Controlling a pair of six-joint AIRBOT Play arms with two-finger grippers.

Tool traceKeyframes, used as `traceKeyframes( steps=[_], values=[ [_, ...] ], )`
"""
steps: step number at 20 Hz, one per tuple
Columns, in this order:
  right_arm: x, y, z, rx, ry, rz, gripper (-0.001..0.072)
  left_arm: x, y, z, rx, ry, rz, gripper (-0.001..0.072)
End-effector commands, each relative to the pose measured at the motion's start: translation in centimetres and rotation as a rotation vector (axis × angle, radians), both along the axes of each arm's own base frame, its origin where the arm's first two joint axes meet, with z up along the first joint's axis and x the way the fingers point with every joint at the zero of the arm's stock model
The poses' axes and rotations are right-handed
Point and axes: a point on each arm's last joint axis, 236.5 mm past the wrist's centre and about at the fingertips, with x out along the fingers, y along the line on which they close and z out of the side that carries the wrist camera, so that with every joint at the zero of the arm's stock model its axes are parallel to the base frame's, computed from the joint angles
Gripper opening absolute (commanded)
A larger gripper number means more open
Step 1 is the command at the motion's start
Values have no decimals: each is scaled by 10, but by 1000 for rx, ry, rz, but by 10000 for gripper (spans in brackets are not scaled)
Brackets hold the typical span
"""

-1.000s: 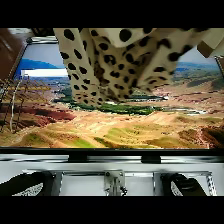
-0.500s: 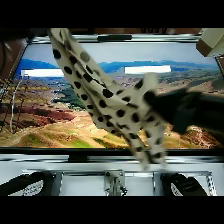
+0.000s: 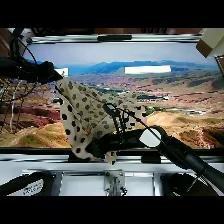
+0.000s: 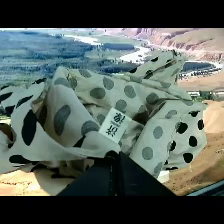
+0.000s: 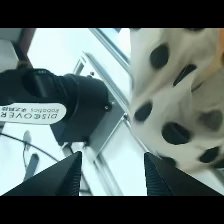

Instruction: Fold the shirts.

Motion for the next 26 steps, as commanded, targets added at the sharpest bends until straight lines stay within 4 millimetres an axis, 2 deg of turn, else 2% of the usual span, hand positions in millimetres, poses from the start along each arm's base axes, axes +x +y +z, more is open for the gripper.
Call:
traceKeyframes(
  steps=[1, 2, 4, 5, 6, 7, 8, 9, 10, 11, 13, 14, 16, 18, 22, 26],
  values=[
    [50, -17, 9, -32, -138, -51, 513, -15, 7, -7, 52, 15, -38, 50],
    [87, -42, 27, -41, -210, -139, 513, -19, 11, -2, 68, 1, -35, 50],
    [172, -118, 68, -66, -331, -402, 512, -27, 16, 12, 88, -40, -26, 50],
    [203, -159, 79, -97, -368, -513, 512, -31, 17, 20, 88, -61, -24, 50],
    [229, -202, 80, -145, -389, -615, 513, -35, 17, 27, 86, -79, -23, 50],
    [248, -246, 69, -204, -372, -708, 513, -39, 17, 34, 85, -97, -22, 50],
    [257, -284, 48, -256, -301, -772, 513, -42, 18, 39, 84, -112, -22, 50],
    [258, -308, 22, -291, -202, -794, 513, -45, 18, 44, 83, -125, -21, 50],
    [253, -323, -9, -323, -81, -786, 612, -48, 18, 47, 82, -134, -21, 50],
    [245, -328, -38, -342, 33, -756, 684, -49, 18, 50, 82, -141, -20, 50],
    [232, -317, -85, -349, 222, -671, 684, -50, 18, 51, 82, -144, -20, 50],
    [231, -305, -102, -332, 282, -637, 684, -50, 18, 51, 82, -143, -20, 50],
    [242, -280, -125, -300, 317, -620, 684, -50, 18, 50, 82, -143, -20, 50],
    [260, -261, -141, -283, 297, -646, 684, -50, 18, 50, 81, -142, -20, 49],
    [281, -229, -152, -222, 284, -694, 683, -49, 18, 50, 81, -143, -20, 50],
    [260, -189, -166, -194, 398, -614, 670, -48, 18, 50, 80, -144, -18, 50]
  ],
)
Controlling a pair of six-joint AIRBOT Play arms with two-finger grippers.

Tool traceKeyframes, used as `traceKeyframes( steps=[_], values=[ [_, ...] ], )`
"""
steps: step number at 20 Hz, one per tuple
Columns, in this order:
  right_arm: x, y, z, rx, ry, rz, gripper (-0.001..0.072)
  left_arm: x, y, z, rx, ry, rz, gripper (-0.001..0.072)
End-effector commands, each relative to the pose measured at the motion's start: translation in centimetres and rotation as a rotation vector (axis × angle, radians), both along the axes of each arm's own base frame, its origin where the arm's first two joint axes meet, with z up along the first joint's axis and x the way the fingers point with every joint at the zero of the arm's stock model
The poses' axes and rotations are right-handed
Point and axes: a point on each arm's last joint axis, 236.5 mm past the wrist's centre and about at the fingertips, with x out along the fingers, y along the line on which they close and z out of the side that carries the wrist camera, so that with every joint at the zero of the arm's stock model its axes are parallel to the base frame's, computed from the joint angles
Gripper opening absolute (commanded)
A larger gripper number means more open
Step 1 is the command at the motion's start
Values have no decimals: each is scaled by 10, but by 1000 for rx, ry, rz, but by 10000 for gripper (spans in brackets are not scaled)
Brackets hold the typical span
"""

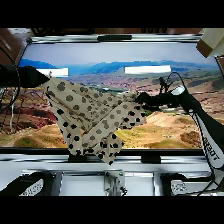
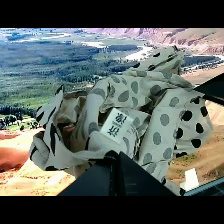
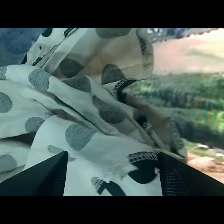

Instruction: Fold the shirts.

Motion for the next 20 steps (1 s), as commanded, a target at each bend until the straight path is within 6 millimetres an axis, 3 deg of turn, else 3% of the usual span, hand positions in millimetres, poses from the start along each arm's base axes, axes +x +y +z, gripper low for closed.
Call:
traceKeyframes(
  steps=[1, 2, 4, 6, 8, 10, 12, 14, 15, 16, 17, 18, 19, 20],
  values=[
    [-13, 33, -8, 62, 62, 37, 508, 1, 0, 0, -1, -3, 2, 50],
    [-14, 38, -4, 82, 66, 36, 254, 1, 0, 1, -1, -3, 2, 50],
    [-6, 43, 13, 146, 18, 38, 59, 3, 0, 3, -8, -14, 5, 49],
    [15, 35, 45, 174, -101, 40, 58, 13, -2, 12, -32, -64, 23, 49],
    [44, 16, 98, 156, -295, 53, 57, 30, -11, 39, -127, -167, 46, 50],
    [73, -14, 181, 104, -542, 27, 57, 49, -25, 91, -325, -318, 85, 49],
    [87, -48, 285, 38, -810, -46, 57, 56, -33, 163, -640, -452, 135, 49],
    [69, -76, 395, -38, -1077, -109, 57, 43, -35, 228, -791, -624, 87, 49],
    [47, -85, 445, -90, -1204, -126, 57, 34, -36, 247, -772, -698, 55, 50],
    [20, -91, 482, -157, -1296, -126, 57, 29, -35, 256, -756, -729, 44, 50],
    [-6, -93, 502, -226, -1345, -113, 57, 27, -34, 258, -741, -738, 38, 50],
    [-31, -93, 510, -286, -1347, -100, 58, 27, -34, 253, -721, -726, 28, 49],
    [-51, -90, 502, -322, -1292, -72, 58, 31, -34, 239, -666, -702, 17, 50],
    [-71, -82, 481, -330, -1185, -21, 57, 38, -32, 219, -596, -657, 13, 50]
  ],
)
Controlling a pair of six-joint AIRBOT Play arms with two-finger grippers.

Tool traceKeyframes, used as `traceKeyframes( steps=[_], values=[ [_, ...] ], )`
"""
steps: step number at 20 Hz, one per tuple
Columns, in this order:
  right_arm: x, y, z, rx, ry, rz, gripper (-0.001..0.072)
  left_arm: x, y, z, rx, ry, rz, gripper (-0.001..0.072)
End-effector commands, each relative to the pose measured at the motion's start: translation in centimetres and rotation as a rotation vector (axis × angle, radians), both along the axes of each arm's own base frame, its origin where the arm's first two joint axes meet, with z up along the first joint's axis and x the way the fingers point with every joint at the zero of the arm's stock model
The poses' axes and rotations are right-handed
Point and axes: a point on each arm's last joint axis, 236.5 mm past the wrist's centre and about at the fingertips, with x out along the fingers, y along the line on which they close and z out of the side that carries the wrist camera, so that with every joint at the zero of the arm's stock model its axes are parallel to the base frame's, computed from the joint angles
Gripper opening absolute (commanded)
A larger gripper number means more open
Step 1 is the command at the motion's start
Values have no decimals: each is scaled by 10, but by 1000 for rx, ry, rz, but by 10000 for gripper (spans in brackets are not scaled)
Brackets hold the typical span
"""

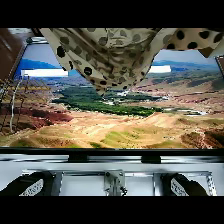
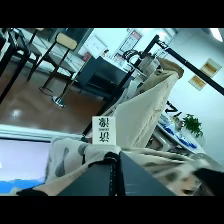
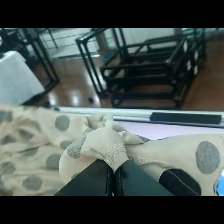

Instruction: Fold the shirts.

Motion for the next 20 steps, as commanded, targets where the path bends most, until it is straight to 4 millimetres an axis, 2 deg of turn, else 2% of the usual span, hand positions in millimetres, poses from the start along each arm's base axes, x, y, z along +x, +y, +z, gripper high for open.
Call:
traceKeyframes(
  steps=[1, 3, 5, 7, 8, 9, 10, 11, 12, 13, 14, 16, 17, 18, 19, 20],
  values=[
    [-83, 3, -26, -162, 210, -19, 57, 12, 8, -34, 125, 83, 13, 49],
    [-122, 16, -112, -228, 555, 49, 57, 31, 21, -104, 250, 299, 37, 50],
    [-166, 39, -206, -259, 864, 135, 58, 40, 28, -175, 375, 494, 22, 50],
    [-213, 67, -303, -268, 1096, 204, 58, 32, 23, -245, 449, 687, -73, 49],
    [-235, 80, -349, -233, 1210, 197, 58, 22, 18, -273, 493, 748, -124, 49],
    [-255, 93, -386, -197, 1295, 199, 68, 11, 14, -301, 550, 794, -167, 49],
    [-272, 103, -413, -177, 1345, 216, 223, -1, 16, -328, 610, 853, -186, 49],
    [-284, 112, -429, -164, 1367, 248, 631, -13, 19, -352, 668, 911, -200, 49],
    [-285, 117, -430, -167, 1349, 273, 681, -27, 23, -373, 717, 967, -220, 49],
    [-276, 118, -422, -161, 1309, 276, 681, -37, 27, -387, 755, 1010, -234, 49],
    [-255, 120, -404, -142, 1226, 272, 682, -45, 32, -394, 789, 1038, -240, 49],
    [-184, 110, -348, -44, 996, 163, 681, -50, 41, -395, 835, 1045, -223, 49],
    [-145, 97, -319, 8, 896, 84, 680, -50, 43, -391, 839, 1031, -213, 49],
    [-114, 83, -301, 28, 834, 25, 680, -51, 43, -386, 838, 1018, -208, 49],
    [-85, 70, -292, 7, 796, -10, 679, -53, 43, -380, 836, 1002, -202, 49],
    [-61, 61, -296, -29, 795, -24, 680, -54, 43, -374, 835, 985, -196, 49]
  ],
)
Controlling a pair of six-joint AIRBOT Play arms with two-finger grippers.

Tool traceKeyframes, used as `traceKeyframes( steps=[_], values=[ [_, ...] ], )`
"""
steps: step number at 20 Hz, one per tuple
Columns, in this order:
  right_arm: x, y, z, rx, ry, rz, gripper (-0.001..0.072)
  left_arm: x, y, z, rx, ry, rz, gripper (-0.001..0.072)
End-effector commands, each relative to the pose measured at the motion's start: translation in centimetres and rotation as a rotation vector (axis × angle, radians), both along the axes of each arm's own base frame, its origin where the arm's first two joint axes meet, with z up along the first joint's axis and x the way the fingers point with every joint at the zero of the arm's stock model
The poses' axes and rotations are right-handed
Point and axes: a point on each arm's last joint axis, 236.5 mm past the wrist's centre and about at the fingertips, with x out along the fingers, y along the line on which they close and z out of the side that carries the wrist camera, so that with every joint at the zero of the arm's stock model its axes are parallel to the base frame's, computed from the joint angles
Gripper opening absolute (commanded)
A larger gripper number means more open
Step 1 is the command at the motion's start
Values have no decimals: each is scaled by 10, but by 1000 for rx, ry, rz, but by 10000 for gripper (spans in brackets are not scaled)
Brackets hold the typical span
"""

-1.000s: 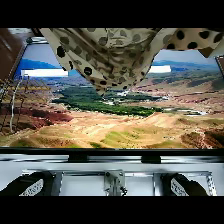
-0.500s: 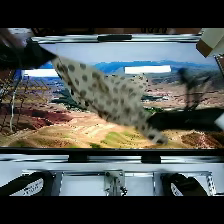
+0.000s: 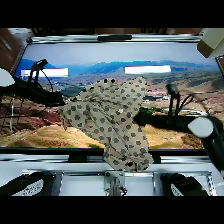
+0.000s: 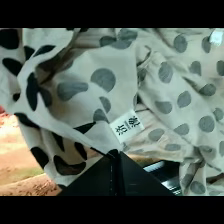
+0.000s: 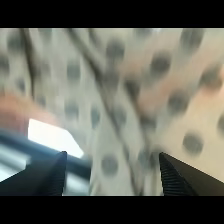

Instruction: Fold the shirts.

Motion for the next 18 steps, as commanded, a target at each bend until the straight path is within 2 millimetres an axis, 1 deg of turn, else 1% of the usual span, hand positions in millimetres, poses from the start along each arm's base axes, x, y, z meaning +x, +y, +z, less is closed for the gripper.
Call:
traceKeyframes(
  steps=[1, 2, 4, 6, 7, 8, 10, 11, 12, 15, 17, 18],
  values=[
    [96, -36, 16, -80, -117, -73, 680, -12, 7, 10, 34, -26, -11, 49],
    [115, -37, -3, -99, -68, -57, 680, -14, 7, 18, 32, -47, -11, 49],
    [145, -33, -51, -125, 50, -42, 680, -19, 8, 33, 27, -92, -10, 49],
    [162, -30, -100, -129, 175, -49, 680, -25, 9, 46, 23, -132, -8, 49],
    [167, -28, -116, -127, 218, -57, 680, -27, 9, 51, 21, -148, -7, 49],
    [172, -26, -129, -119, 248, -67, 680, -28, 9, 55, 20, -159, -8, 49],
    [179, -27, -146, -127, 277, -73, 680, -30, 9, 58, 19, -168, -7, 49],
    [181, -32, -151, -125, 294, -87, 679, -29, 9, 58, 19, -167, -7, 49],
    [181, -37, -155, -110, 320, -111, 680, -29, 9, 57, 19, -166, -7, 49],
    [173, -54, -162, -76, 399, -136, 680, -25, 9, 59, 13, -179, 7, 49],
    [170, -55, -166, -76, 418, -135, 680, -19, 8, 62, 8, -205, 18, 49],
    [169, -51, -169, -68, 427, -131, 680, -16, 8, 63, 5, -214, 24, 49]
  ],
)
